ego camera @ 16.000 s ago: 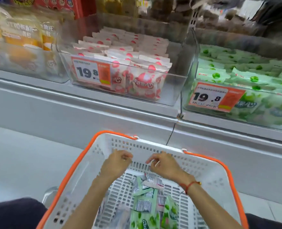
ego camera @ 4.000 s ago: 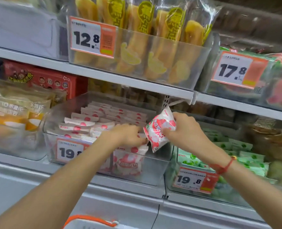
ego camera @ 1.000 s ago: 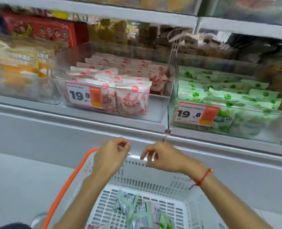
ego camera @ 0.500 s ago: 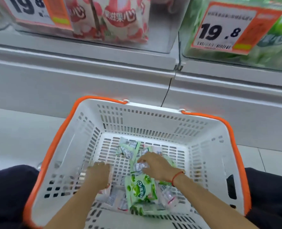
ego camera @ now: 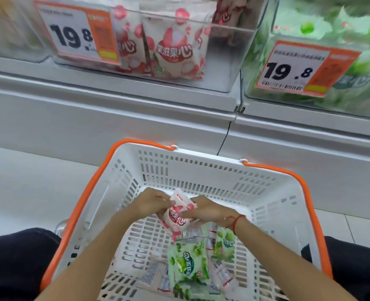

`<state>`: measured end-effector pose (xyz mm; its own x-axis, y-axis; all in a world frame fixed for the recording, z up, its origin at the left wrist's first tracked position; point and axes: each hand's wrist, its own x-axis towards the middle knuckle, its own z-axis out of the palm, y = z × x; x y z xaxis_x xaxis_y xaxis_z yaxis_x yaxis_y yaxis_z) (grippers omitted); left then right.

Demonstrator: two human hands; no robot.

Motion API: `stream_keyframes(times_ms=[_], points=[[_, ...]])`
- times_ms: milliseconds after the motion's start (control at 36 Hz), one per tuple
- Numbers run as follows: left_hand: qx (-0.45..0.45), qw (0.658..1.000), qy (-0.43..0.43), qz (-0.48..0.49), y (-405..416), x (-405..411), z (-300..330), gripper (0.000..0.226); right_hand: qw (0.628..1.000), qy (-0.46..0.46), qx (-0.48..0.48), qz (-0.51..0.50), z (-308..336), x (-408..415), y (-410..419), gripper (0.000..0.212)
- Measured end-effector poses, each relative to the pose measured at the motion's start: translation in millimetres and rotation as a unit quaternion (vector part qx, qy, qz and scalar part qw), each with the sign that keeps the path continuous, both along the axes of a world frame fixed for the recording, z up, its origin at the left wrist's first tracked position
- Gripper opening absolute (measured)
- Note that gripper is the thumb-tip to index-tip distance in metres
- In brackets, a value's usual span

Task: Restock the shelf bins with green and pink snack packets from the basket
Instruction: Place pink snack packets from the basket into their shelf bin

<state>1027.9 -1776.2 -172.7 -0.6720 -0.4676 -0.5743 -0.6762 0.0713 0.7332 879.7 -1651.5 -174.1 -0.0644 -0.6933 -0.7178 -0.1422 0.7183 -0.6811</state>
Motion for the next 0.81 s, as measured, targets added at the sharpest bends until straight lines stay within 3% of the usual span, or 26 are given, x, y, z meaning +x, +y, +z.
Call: stream_keyframes(times_ms=[83, 194, 278, 361, 500, 611, 667, 722, 806], points=[[0.029, 0.999, 0.023, -0.021, -4.9, -14.9, 43.5, 0.013, 0.997, 0.047, -0.034, 0.053, 46.7, -23.1, -8.2, 0.033], [0.024, 0.996, 0.049, -0.07, -20.2, -22.4, 101.8, 0.032, 0.99, 0.093, -0.073, 0.076, 118.6, -46.6, -18.8, 0.016], [-0.007, 0.993, 0.104, -0.06, -28.3, -25.4, 141.5, 0.025, 0.986, 0.102, -0.094, 0.092, 168.2, -55.6, -24.5, 0.021], [-0.033, 0.984, 0.172, -0.043, -31.7, -29.1, 175.1, 0.025, 0.975, 0.152, -0.116, 0.109, 212.6, -58.7, -28.4, 0.013], [-0.068, 0.948, 0.31, -0.014, -30.1, -38.7, 224.8, 0.024, 0.933, 0.299, -0.17, 0.109, 274.9, -59.1, -29.3, 0.04], [-0.103, 0.902, 0.418, 0.017, -23.8, -47.5, 270.5, 0.025, 0.904, 0.343, -0.252, 0.035, 320.0, -60.9, -24.1, 0.036], [-0.149, 0.871, 0.464, 0.061, -29.7, -53.6, 288.7, 0.014, 0.884, 0.364, -0.292, -0.021, 341.3, -66.1, -22.3, 0.033], [-0.249, 0.845, 0.462, 0.099, -44.8, -63.5, 298.3, 0.006, 0.859, 0.37, -0.341, -0.092, 354.9, -73.0, -24.3, 0.029], [-0.463, 0.828, 0.31, 0.054, -71.4, -85.7, 303.2, 0.022, 0.813, 0.371, -0.411, -0.178, 360.0, -76.7, -38.3, 0.013]])
